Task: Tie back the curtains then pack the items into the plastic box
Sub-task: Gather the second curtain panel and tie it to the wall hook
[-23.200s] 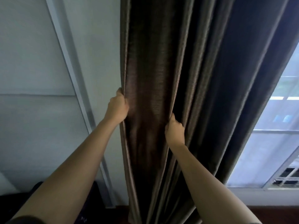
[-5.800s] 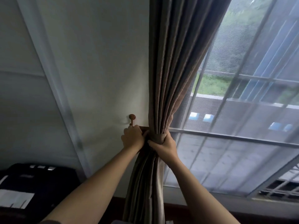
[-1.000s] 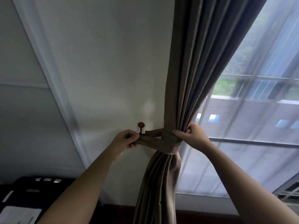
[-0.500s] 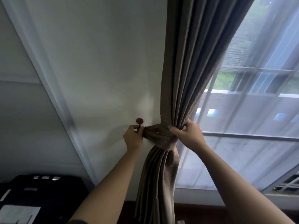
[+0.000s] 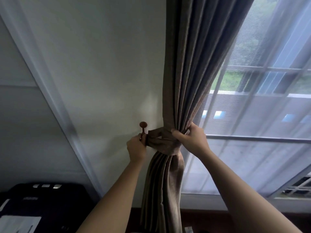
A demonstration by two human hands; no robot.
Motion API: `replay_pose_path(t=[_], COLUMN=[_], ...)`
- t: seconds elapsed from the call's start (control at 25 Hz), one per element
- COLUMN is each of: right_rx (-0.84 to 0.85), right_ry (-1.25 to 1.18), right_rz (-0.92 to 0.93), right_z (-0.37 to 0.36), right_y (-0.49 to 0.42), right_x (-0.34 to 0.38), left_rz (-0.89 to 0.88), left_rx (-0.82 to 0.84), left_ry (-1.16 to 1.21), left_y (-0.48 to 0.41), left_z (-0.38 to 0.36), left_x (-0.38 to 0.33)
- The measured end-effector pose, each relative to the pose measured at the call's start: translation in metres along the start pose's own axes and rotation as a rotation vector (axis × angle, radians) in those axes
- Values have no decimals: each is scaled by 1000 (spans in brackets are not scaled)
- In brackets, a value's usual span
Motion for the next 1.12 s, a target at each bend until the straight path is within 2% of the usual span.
replay_pose_path(t=[0.16, 0.28, 0.36, 0.48, 0.52, 0.64, 0.68, 0.76, 0.84, 0.92, 1.0, 1.12], right_rx=[13, 32, -13, -76, -69, 41, 69, 117, 243, 360, 440, 516], right_ry=[21, 126, 123, -40, -30, 62, 62, -58, -266, -321, -280, -147], right_rz=[-13, -59, -47, -9, -34, -156, -145, 37, 151, -8, -127, -57], right_z=[-6, -8, -5, -14, -22, -53, -59, -67, -82, -97, -106, -114], right_y=[-1, -6, -2, 37, 56, 99, 104, 103, 98, 88, 76, 56], right_x=[5, 7, 7, -20, -37, -85, -84, -58, -42, -55, -68, -61], left_rz=[44, 123, 139, 74, 104, 146, 120, 62, -19, -76, -107, -89], left_rx=[93, 251, 314, 390, 452, 779, 855, 947, 954, 846, 700, 606], left_ry=[-63, -149, -91, 79, 130, 201, 185, 191, 197, 146, 83, 89], left_y=[2, -7, -4, 26, 40, 69, 71, 74, 79, 82, 80, 67], left_z=[-5, -14, -12, -12, -15, -32, -35, -35, -37, -36, -30, -19], left_x=[8, 15, 16, 29, 38, 58, 58, 49, 43, 43, 47, 52])
Point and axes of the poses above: each hand's wrist, its own y-axis away from the middle knuckle, its own z-axis out of the back of the hand, x = y × z, the point moved 7 cm from there along -y, towards the middle knuckle, and after that the axes turned 4 degrees about y, right-handed, at the moved point
